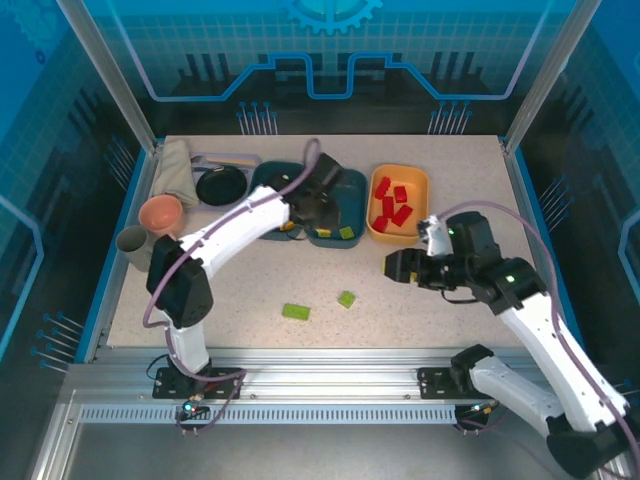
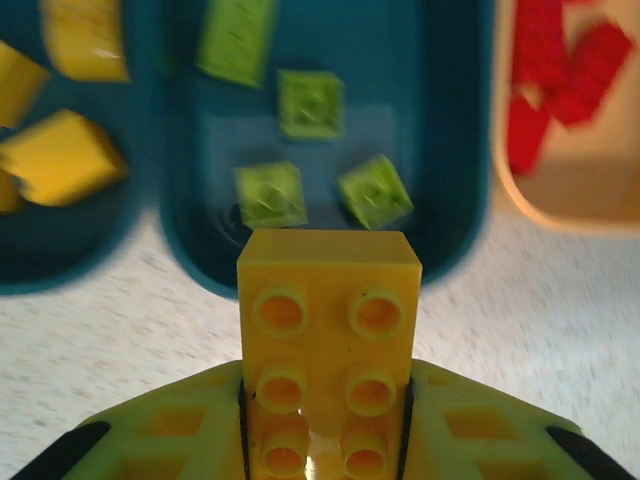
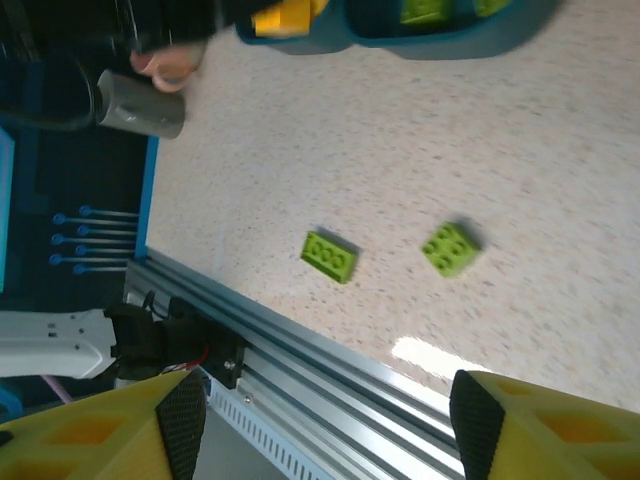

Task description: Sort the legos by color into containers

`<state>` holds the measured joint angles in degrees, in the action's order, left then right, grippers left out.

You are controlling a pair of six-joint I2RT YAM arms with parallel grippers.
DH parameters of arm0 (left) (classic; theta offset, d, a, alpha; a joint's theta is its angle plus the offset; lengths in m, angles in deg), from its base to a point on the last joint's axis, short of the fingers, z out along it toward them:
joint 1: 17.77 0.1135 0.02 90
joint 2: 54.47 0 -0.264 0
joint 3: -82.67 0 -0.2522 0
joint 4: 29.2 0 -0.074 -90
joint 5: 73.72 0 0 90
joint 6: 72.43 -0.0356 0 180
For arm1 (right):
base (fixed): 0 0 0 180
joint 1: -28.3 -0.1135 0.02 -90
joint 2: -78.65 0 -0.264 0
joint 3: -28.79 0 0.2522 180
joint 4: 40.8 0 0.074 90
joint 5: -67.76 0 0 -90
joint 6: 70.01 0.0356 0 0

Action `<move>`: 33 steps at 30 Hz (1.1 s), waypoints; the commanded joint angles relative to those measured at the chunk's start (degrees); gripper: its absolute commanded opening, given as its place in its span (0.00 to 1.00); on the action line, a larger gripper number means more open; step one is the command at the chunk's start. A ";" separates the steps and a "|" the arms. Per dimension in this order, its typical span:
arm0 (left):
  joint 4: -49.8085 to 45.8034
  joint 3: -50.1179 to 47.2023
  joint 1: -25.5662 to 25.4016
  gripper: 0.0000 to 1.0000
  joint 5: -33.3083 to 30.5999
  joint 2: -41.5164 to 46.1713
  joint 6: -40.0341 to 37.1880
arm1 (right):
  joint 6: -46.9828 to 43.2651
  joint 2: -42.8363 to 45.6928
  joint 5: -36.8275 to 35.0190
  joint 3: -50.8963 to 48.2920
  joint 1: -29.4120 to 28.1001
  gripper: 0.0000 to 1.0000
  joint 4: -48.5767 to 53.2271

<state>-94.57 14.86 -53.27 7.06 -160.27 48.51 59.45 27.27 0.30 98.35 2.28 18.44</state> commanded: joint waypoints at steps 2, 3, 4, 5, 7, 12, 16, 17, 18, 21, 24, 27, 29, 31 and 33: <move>0.10 1.03 7.86 0.30 0.35 -1.74 -3.01 | 0.14 -8.96 -2.32 3.89 -6.93 0.69 -13.95; 0.15 2.07 9.75 0.30 0.12 -2.70 -3.43 | 0.49 -10.76 -2.65 4.29 -7.80 0.69 -16.84; 0.28 3.41 11.64 0.30 -0.33 -4.09 -3.87 | 1.14 -12.61 -2.60 4.46 -8.56 0.69 -20.22; 0.12 4.87 13.25 0.30 -0.86 -5.79 -4.23 | 1.67 -14.45 -2.50 4.62 -9.07 0.69 -23.66; -0.31 8.28 15.74 0.31 -1.82 -9.25 -4.78 | 2.46 -18.23 -2.22 5.56 -9.66 0.69 -28.37; -1.46 18.65 19.04 0.31 -6.39 -18.77 -7.23 | 4.01 -25.74 -4.17 8.35 -9.92 0.71 -36.30; -4.90 28.67 20.49 0.31 -10.16 -27.49 -8.22 | 6.02 -30.01 -5.47 10.21 -9.38 0.72 -40.94; -5.48 30.68 20.80 0.31 -10.71 -29.41 -8.41 | 6.21 -31.17 -5.17 11.40 -9.06 0.71 -40.38; -5.79 31.93 21.06 0.31 -11.17 -30.75 -8.64 | 6.11 -32.07 -4.99 12.50 -9.01 0.71 -39.49; -5.52 33.27 22.01 0.32 -11.28 -33.66 -8.92 | 5.55 -33.84 -4.71 14.56 -8.89 0.72 -37.21; -5.63 33.09 22.19 0.32 -10.76 -35.31 -8.67 | 5.45 -34.54 -4.18 15.14 -8.33 0.72 -35.59; -5.53 31.94 22.15 0.34 -10.04 -36.22 -7.80 | 5.51 -34.67 -4.08 14.67 -7.87 0.72 -34.84; -5.81 31.82 22.15 0.37 -9.65 -36.81 -7.53 | 5.68 -34.84 -3.83 14.44 -7.56 0.72 -34.69; -5.99 31.82 22.06 0.43 -9.20 -37.01 -7.56 | 5.49 -35.02 -3.62 14.63 -7.55 0.71 -34.33; -6.07 31.85 21.91 0.48 -9.16 -36.68 -7.65 | 5.14 -35.35 -3.38 15.07 -7.49 0.72 -33.67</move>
<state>-98.86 46.22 -31.37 -2.10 -196.86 41.28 64.78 -7.11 -3.96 111.68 -5.77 -16.55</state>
